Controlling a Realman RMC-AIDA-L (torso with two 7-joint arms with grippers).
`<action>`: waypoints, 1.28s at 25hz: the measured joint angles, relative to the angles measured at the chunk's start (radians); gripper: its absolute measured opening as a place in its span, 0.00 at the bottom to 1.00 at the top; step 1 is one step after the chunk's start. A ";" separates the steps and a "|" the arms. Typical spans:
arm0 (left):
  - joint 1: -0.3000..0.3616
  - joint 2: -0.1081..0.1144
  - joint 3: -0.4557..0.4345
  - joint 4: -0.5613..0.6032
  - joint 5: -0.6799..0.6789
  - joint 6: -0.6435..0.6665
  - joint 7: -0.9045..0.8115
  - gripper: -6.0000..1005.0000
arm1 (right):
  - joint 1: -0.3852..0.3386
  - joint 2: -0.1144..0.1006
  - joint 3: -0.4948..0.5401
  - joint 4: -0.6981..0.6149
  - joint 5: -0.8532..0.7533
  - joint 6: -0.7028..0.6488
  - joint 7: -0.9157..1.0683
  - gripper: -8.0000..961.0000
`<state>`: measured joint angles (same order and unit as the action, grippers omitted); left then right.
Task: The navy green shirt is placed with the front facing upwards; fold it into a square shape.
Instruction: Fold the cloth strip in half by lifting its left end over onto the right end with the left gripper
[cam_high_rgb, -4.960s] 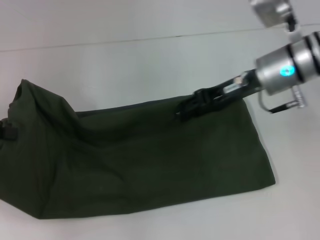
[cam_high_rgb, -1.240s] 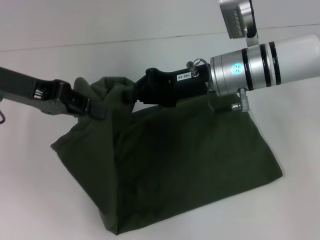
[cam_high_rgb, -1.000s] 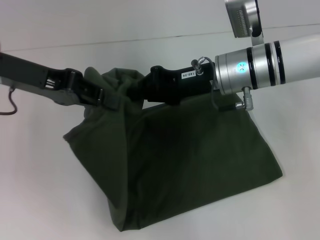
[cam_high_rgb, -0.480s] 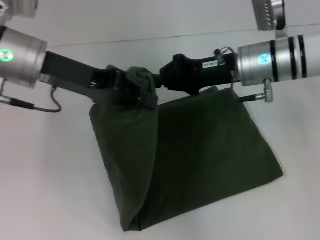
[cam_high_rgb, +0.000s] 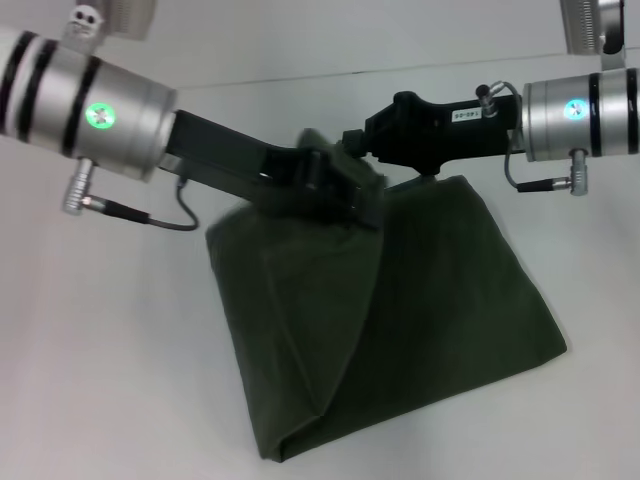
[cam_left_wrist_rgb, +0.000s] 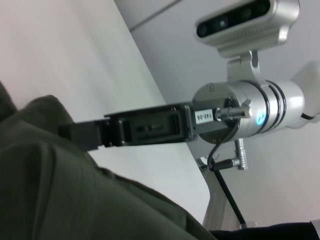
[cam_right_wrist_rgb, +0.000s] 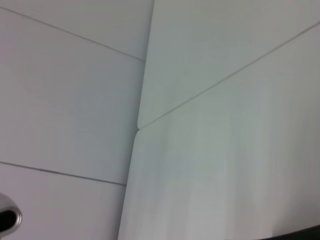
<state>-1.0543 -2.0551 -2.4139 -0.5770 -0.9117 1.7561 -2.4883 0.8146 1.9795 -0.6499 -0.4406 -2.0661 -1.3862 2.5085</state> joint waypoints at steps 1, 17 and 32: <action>-0.004 -0.006 0.001 0.000 0.000 -0.003 0.000 0.10 | -0.003 -0.001 0.002 -0.003 0.000 -0.001 0.000 0.01; -0.030 -0.106 0.052 0.034 -0.011 -0.171 -0.008 0.10 | -0.049 -0.026 0.009 -0.022 0.000 -0.002 -0.001 0.01; -0.057 -0.109 0.101 0.069 -0.105 -0.202 0.008 0.11 | -0.081 -0.043 0.032 -0.054 0.000 -0.015 0.004 0.01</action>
<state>-1.1118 -2.1639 -2.3130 -0.5081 -1.0163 1.5537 -2.4800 0.7339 1.9361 -0.6175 -0.4949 -2.0663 -1.4014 2.5127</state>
